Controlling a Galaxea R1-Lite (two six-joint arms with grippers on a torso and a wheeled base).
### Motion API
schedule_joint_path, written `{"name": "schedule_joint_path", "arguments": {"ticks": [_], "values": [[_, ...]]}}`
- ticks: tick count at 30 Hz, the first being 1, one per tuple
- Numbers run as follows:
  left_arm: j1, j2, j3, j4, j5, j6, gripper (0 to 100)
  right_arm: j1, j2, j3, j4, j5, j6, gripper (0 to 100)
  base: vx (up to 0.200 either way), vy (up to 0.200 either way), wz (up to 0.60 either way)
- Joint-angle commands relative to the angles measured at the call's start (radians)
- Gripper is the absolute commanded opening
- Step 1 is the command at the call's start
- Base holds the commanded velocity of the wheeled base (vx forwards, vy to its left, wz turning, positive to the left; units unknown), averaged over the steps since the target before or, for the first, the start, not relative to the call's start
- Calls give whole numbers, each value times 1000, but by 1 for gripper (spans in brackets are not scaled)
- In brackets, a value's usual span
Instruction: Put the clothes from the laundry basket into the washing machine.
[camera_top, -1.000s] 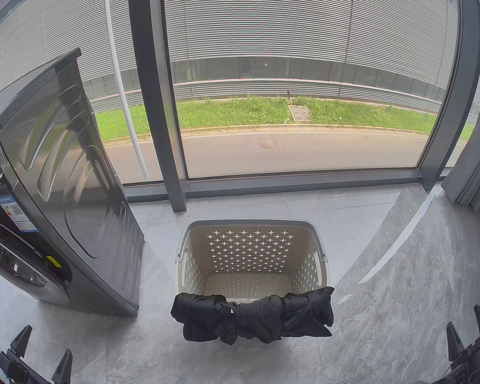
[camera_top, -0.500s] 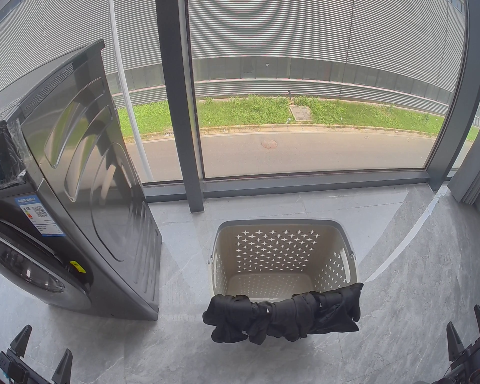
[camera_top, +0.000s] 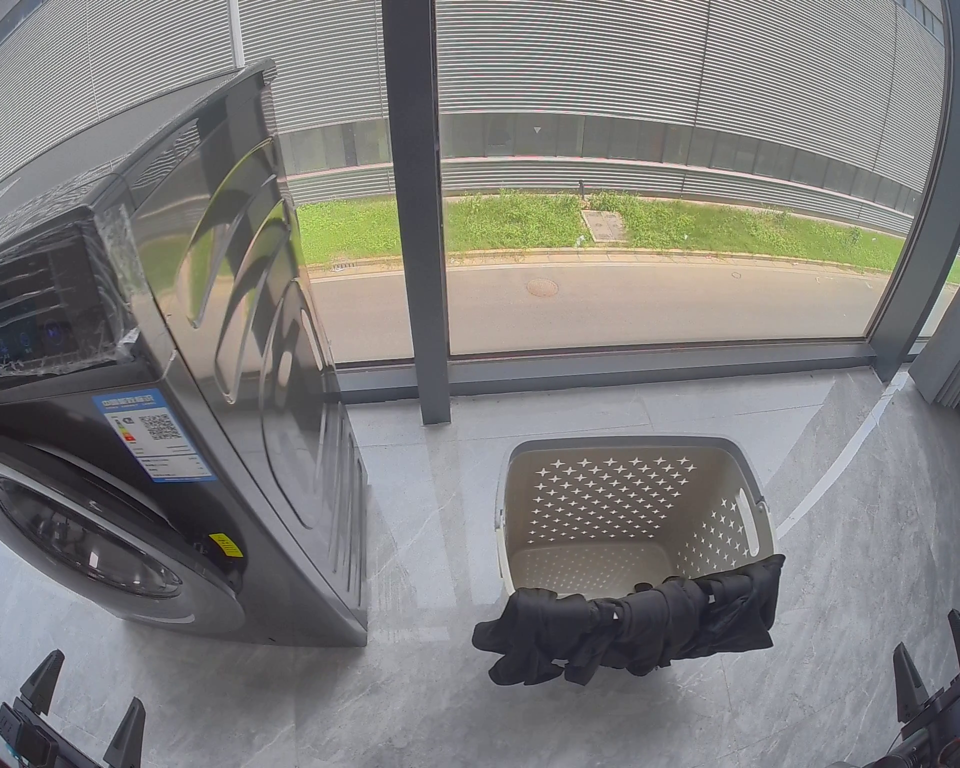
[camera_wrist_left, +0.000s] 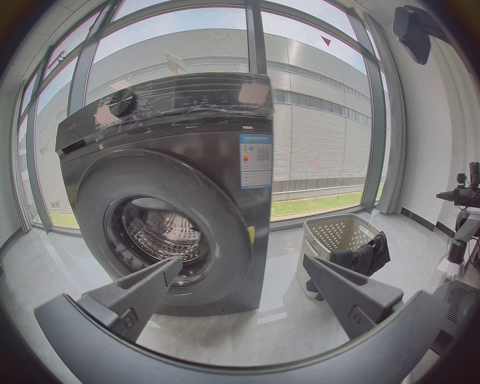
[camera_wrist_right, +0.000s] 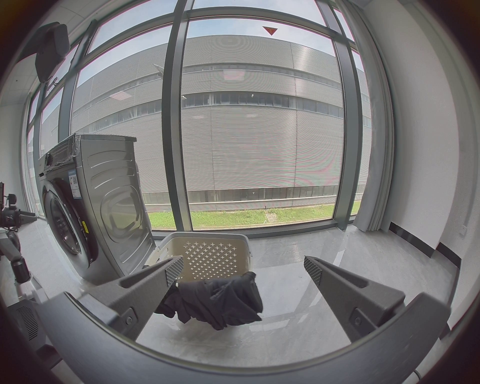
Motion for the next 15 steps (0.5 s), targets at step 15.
{"name": "schedule_joint_path", "arguments": {"ticks": [15], "values": [[0,-18,18,0,0,-2,100,0,-15,16,0,0,0,100,0,200,0]]}}
